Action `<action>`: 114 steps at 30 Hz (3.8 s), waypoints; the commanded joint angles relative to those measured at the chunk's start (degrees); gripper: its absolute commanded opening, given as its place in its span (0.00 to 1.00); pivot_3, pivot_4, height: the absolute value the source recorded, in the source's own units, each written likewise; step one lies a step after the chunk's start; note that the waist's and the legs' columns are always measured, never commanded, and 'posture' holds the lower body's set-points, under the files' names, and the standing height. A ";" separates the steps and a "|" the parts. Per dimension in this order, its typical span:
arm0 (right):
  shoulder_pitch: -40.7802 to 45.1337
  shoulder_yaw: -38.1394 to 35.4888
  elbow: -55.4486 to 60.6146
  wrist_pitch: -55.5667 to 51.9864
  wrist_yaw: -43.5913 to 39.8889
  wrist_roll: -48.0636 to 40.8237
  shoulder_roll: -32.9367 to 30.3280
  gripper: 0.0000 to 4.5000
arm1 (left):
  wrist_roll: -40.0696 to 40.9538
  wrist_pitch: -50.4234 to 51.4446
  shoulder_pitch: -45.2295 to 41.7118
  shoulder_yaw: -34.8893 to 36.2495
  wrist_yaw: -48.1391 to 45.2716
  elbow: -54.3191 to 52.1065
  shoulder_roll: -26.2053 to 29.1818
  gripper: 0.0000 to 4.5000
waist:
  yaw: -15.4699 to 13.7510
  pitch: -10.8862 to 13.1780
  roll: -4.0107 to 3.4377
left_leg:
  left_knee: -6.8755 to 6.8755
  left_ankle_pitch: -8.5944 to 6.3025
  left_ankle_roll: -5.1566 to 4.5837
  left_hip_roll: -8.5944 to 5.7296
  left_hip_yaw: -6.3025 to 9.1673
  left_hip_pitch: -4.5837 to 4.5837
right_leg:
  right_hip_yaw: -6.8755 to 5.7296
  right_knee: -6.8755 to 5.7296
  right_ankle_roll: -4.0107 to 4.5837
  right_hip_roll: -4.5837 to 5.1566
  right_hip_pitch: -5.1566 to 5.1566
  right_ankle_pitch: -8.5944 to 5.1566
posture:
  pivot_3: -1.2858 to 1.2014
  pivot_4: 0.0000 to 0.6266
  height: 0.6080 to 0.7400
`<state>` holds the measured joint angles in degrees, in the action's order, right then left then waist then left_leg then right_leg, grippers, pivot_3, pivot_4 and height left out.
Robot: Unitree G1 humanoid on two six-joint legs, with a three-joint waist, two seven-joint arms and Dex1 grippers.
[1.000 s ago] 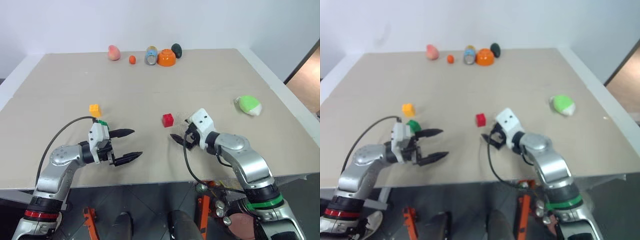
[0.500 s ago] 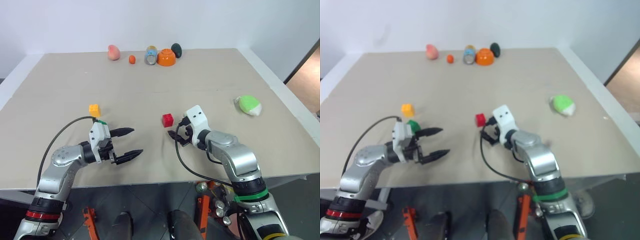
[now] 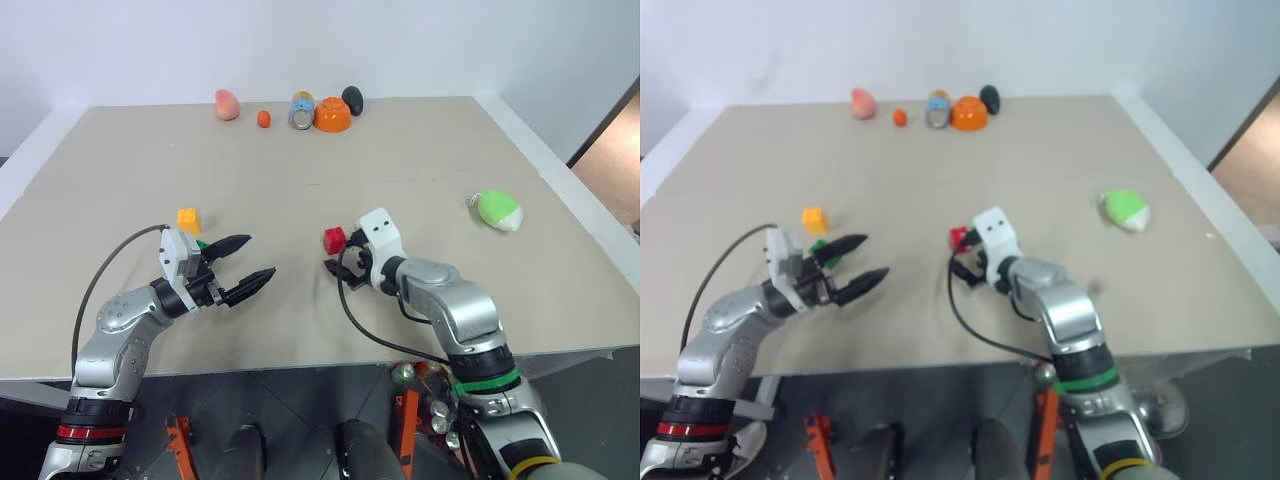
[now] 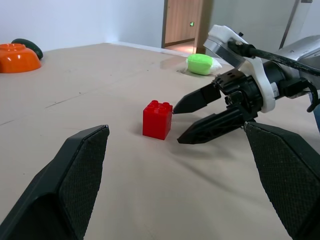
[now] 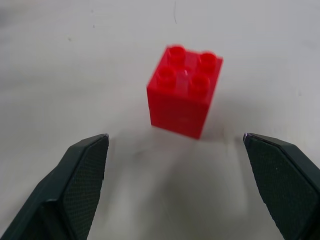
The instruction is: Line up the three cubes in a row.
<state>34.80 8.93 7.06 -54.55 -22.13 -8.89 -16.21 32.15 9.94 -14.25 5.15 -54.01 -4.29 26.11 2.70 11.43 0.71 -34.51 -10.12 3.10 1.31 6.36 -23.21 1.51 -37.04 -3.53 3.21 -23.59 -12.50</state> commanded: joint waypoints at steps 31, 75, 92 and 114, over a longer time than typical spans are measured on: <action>5.78 0.11 -10.91 6.73 1.85 4.51 3.91 0.35 | 0.37 0.03 1.40 1.37 2.48 -4.10 -0.30 1.00 | 0.03 0.00 0.00 | 0.05 0.00 0.00 0.01 0.00 -0.05 | 0.00 0.00 0.01 -0.02 -0.08 0.00 | 0.52 0.24 0.99; 22.45 9.67 -63.01 69.96 -64.18 10.18 -6.05 0.27 | 15.53 17.04 20.83 15.52 -2.82 -22.60 16.04 1.00 | 1.40 0.11 0.19 | 0.21 -0.02 0.06 0.45 -0.09 -0.04 | 0.06 -0.02 0.36 -0.42 -0.30 0.03 | 0.52 0.24 0.99; 23.98 9.08 -67.88 69.05 -61.64 12.47 -5.10 0.71 | 14.19 16.17 20.18 13.58 -2.29 -22.22 14.46 1.00 | 1.32 0.10 0.20 | 0.20 -0.04 0.08 0.44 -0.10 0.01 | 0.08 -0.03 0.35 -0.42 -0.25 0.03 | 0.52 0.24 0.99; 29.00 -2.10 -55.44 58.51 -65.91 1.40 -19.93 0.99 | 12.86 13.19 27.82 21.66 14.08 -19.67 2.48 1.00 | 0.79 0.12 0.16 | 0.10 -0.10 0.19 0.48 -0.21 0.08 | 0.12 -0.07 0.47 -0.40 -0.30 0.10 | 0.52 0.24 0.99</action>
<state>61.57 10.33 -54.00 7.57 -87.31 -3.00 -36.83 45.89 25.17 13.70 24.31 -42.19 -23.52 28.88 3.50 11.55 0.88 -34.41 -10.21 3.29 1.83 6.15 -23.12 1.65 -37.14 -3.03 2.76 -23.90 -12.35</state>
